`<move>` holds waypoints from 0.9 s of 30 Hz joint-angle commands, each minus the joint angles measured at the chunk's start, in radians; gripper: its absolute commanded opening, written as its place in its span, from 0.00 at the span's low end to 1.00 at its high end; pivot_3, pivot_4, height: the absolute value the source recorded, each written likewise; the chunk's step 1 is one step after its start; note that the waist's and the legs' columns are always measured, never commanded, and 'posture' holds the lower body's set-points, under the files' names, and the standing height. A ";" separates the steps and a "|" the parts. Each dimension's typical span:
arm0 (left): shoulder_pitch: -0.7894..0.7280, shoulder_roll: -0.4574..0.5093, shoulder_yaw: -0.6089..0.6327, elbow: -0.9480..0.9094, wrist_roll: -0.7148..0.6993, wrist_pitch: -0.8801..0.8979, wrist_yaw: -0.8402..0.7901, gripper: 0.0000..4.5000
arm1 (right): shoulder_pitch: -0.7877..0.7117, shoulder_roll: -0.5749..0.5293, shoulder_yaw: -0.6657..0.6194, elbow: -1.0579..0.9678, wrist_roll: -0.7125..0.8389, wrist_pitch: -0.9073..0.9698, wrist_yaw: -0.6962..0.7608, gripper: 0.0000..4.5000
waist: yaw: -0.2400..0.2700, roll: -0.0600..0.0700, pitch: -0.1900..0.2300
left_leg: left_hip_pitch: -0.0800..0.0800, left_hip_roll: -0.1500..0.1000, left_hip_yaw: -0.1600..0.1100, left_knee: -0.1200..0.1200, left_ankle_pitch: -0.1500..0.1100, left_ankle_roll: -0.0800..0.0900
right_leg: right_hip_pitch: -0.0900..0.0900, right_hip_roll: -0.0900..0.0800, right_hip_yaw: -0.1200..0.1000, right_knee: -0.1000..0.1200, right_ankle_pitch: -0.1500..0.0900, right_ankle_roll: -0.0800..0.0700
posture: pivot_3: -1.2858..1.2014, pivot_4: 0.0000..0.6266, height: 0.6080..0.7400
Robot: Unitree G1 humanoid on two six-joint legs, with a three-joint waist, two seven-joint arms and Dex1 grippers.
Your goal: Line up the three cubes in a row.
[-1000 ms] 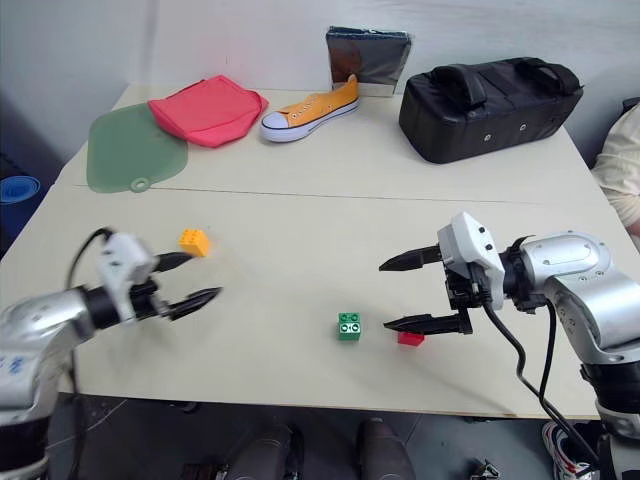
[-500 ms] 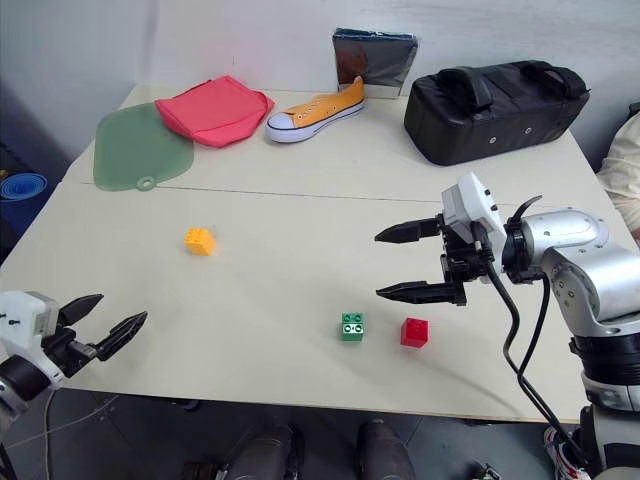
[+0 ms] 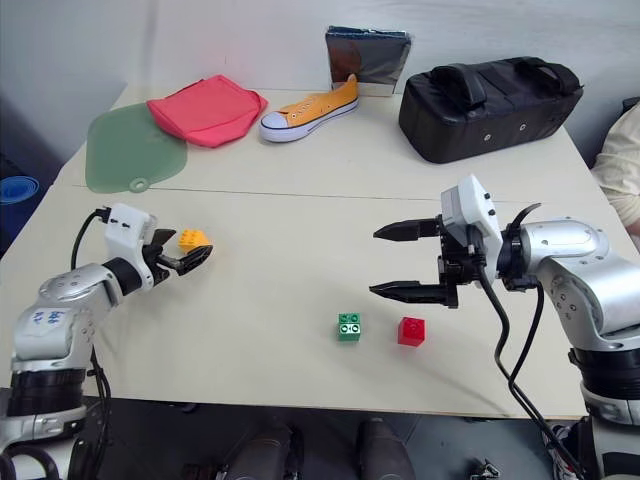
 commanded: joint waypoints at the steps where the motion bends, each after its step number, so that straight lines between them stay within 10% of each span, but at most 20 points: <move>1: -0.067 -0.013 -0.015 0.089 0.037 -0.023 0.043 1.00 | 0.006 -0.007 -0.050 -0.040 0.025 0.002 -0.016 1.00 | 0.005 0.000 0.000 | 0.000 0.000 0.000 0.001 0.000 0.000 | 0.000 0.000 0.000 0.000 0.000 0.000 | 0.52 0.24 1.00; 8: -0.158 -0.065 -0.040 0.230 0.031 -0.082 0.031 0.88 | 0.023 -0.008 -0.061 -0.053 0.028 0.003 -0.028 1.00 | 0.007 0.000 0.000 | 0.000 0.000 0.000 0.002 0.000 0.000 | 0.000 0.000 0.000 0.000 0.000 0.000 | 0.52 0.24 1.00; 16: -0.148 -0.043 -0.020 0.262 0.035 -0.116 0.029 0.34 | 0.024 -0.011 -0.062 -0.059 0.030 0.005 -0.035 1.00 | 0.005 0.000 0.000 | 0.000 0.000 0.000 0.002 0.001 -0.001 | 0.000 0.000 0.000 0.000 0.000 0.000 | 0.52 0.24 1.00; 27: -0.084 0.134 -0.182 -0.030 -0.073 -0.235 -0.515 0.34 | 0.070 -0.048 -0.045 -0.059 -0.029 -0.051 0.009 1.00 | 0.006 -0.001 0.000 | -0.002 0.000 -0.002 0.002 0.001 -0.001 | 0.000 -0.001 -0.001 -0.002 0.000 0.000 | 0.52 0.24 1.00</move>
